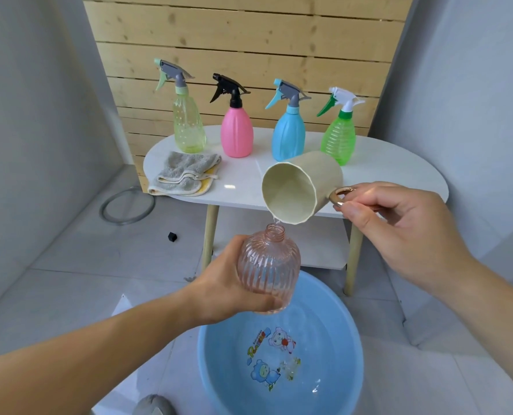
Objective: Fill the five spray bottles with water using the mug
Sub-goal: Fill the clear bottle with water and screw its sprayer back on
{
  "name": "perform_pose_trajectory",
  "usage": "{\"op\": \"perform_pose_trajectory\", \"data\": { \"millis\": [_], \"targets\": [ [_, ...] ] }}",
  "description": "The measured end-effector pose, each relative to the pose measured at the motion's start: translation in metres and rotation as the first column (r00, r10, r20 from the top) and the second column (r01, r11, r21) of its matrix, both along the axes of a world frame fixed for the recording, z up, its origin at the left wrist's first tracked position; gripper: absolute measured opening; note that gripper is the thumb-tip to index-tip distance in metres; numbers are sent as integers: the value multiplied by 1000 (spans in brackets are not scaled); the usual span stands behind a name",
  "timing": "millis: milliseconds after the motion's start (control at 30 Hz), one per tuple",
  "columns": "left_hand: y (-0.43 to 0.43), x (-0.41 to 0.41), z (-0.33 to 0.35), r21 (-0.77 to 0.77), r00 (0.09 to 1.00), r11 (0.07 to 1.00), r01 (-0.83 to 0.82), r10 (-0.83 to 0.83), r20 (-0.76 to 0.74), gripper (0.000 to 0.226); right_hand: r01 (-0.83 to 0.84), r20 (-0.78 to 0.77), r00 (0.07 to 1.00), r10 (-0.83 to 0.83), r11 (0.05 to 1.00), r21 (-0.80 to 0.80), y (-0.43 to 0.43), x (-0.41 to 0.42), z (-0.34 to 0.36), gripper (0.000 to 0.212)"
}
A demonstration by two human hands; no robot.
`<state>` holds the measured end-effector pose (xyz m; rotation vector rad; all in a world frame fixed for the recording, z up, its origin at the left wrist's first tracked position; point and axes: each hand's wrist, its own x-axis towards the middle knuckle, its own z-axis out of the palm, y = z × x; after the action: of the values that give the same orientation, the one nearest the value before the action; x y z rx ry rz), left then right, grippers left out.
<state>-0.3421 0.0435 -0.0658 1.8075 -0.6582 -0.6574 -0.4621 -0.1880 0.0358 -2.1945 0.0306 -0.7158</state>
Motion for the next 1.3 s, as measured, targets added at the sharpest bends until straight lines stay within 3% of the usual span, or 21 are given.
{"op": "perform_pose_trajectory", "data": {
  "millis": [333, 433, 567, 867, 1167, 1300],
  "targets": [
    [-4, 2, -2, 20, 1000, 1000, 10, -10, 11, 100, -1, 73, 997, 5, 999, -53, 1, 4, -3, 5],
    [-5, 2, -2, 17, 1000, 1000, 14, -14, 1, 99, -15, 97, 995, 22, 997, -77, -2, 4, -5, 17],
    [-5, 2, -3, 12, 1000, 1000, 9, -9, -3, 98, -12, 146, 989, 35, 987, -157, -4, 4, -6, 25],
    [-10, 3, -4, 7, 1000, 1000, 16, -16, -1, 99, 32, 266, 962, 67, 937, -349, -9, 3, -8, 23],
    [-12, 0, -5, 14, 999, 999, 32, -32, 18, 100, 81, 379, 910, 168, 824, -560, -16, 2, -10, 18],
    [-14, -1, -5, 8, 999, 999, 45, -45, 18, 100, 80, 372, 920, 125, 869, -489, -18, 4, -19, 18]
  ]
}}
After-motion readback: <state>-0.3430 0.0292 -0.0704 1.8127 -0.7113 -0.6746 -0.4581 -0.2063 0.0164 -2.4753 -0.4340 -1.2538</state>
